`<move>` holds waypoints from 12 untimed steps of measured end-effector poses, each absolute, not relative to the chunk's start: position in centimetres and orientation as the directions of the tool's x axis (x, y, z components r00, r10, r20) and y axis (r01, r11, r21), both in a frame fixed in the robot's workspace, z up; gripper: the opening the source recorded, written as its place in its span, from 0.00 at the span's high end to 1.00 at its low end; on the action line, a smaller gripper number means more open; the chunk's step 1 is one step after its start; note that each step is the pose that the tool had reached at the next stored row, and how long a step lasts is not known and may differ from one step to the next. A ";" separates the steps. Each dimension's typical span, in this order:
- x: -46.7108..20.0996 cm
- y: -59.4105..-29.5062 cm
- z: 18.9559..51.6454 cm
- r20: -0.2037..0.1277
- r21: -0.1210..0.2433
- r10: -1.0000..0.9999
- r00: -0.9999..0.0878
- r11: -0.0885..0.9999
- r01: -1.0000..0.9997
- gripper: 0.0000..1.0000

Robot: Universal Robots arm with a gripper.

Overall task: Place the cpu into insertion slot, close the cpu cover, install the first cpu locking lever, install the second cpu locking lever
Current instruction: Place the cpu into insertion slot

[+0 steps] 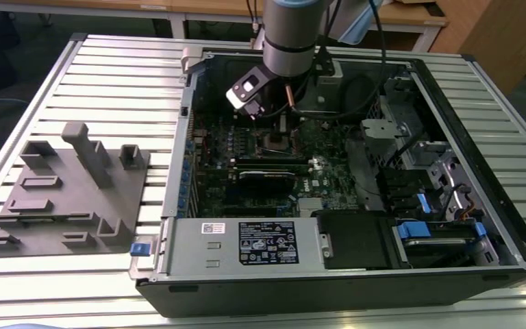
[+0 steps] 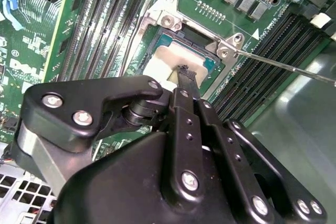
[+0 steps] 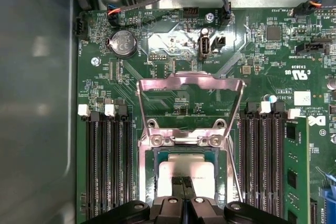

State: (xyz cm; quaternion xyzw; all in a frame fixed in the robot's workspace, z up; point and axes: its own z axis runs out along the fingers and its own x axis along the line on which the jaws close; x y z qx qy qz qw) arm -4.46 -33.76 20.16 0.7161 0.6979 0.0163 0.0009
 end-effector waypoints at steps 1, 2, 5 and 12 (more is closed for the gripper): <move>-4.5 -33.8 20.1 0.022 0.024 0.999 0.025 -0.026 0.999 0.90; -4.5 -33.8 20.0 0.022 0.024 0.999 0.026 -0.026 0.999 0.90; -4.5 -33.8 19.9 0.021 0.023 0.999 0.025 -0.026 0.999 0.90; -4.5 -33.8 19.8 0.021 0.024 0.999 0.026 -0.026 0.999 0.90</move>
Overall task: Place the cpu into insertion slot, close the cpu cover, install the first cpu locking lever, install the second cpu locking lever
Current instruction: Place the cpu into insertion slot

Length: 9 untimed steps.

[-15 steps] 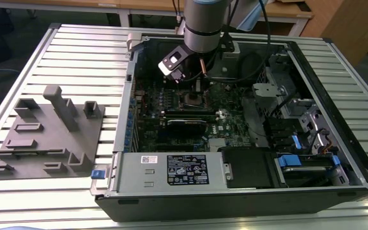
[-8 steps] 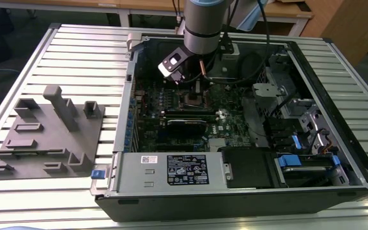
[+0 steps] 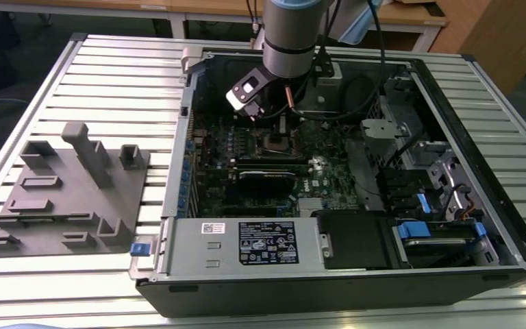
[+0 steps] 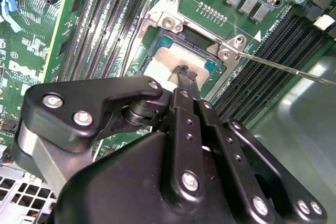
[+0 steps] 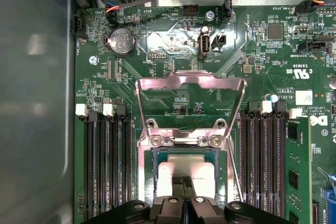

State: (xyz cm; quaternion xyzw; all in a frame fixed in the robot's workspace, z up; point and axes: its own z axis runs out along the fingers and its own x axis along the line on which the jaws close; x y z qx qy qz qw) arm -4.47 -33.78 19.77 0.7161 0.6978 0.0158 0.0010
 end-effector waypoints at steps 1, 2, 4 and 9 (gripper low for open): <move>-4.5 -33.8 19.8 0.021 0.023 0.999 0.026 -0.026 0.999 0.90; -4.5 -33.8 19.7 0.021 0.024 0.999 0.026 -0.026 0.999 0.90; -4.5 -33.8 19.7 0.021 0.024 0.999 0.026 -0.026 0.999 0.90; -4.5 -33.8 19.9 0.023 0.025 0.999 0.026 -0.026 0.999 0.90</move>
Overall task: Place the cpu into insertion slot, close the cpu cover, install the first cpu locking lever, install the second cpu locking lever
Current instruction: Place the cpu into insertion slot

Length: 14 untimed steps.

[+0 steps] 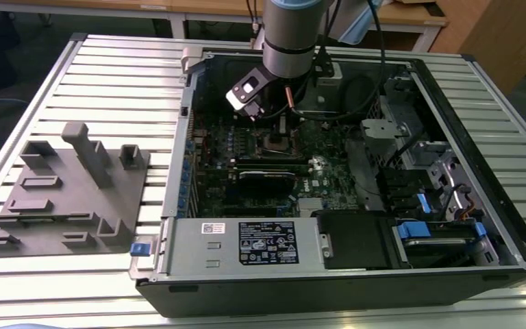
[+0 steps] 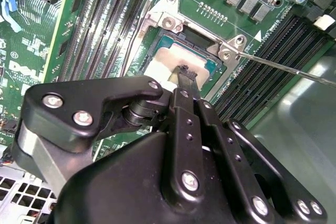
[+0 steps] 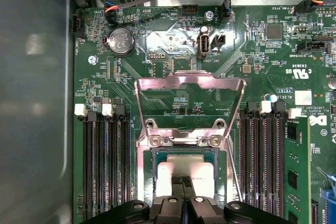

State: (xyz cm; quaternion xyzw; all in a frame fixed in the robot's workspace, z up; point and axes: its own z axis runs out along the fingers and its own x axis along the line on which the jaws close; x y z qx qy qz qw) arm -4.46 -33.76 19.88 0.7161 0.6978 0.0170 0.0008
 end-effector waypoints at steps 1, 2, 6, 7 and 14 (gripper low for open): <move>-4.4 -33.7 20.0 0.025 0.026 0.999 0.025 -0.026 0.999 0.90; -4.4 -33.7 20.2 0.024 0.025 0.999 0.026 -0.026 0.999 0.90; -4.5 -33.8 21.1 0.022 0.024 0.999 0.026 -0.026 0.999 0.90; -4.5 -33.8 21.4 0.022 0.024 0.999 0.026 -0.026 0.999 0.90; -4.5 -33.8 22.0 0.022 0.024 0.999 0.026 -0.026 0.999 0.90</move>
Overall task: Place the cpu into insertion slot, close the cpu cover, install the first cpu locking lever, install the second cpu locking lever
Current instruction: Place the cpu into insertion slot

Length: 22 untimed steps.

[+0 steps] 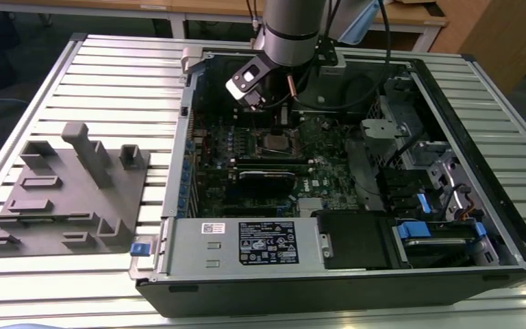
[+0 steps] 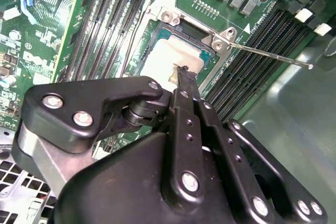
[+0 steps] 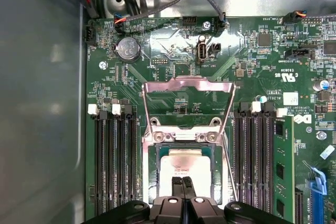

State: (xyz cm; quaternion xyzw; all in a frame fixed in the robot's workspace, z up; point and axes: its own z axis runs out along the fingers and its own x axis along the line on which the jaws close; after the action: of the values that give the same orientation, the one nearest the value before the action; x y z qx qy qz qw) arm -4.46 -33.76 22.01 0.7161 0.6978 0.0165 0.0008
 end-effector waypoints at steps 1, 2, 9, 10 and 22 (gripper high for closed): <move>-4.5 -33.8 22.2 0.022 0.024 0.999 0.026 -0.026 0.999 0.90; -4.5 -33.8 22.3 0.022 0.024 0.999 0.026 -0.026 0.999 0.90; -4.5 -33.8 22.3 0.022 0.024 0.999 0.026 -0.026 0.999 0.90; -4.5 -33.8 22.3 0.022 0.024 0.999 0.026 -0.026 0.999 0.90; -4.5 -33.8 23.8 0.022 0.024 0.999 0.026 -0.026 0.999 0.90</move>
State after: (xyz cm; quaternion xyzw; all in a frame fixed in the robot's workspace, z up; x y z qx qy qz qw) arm -4.46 -33.76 23.83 0.7161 0.6978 0.0164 0.0009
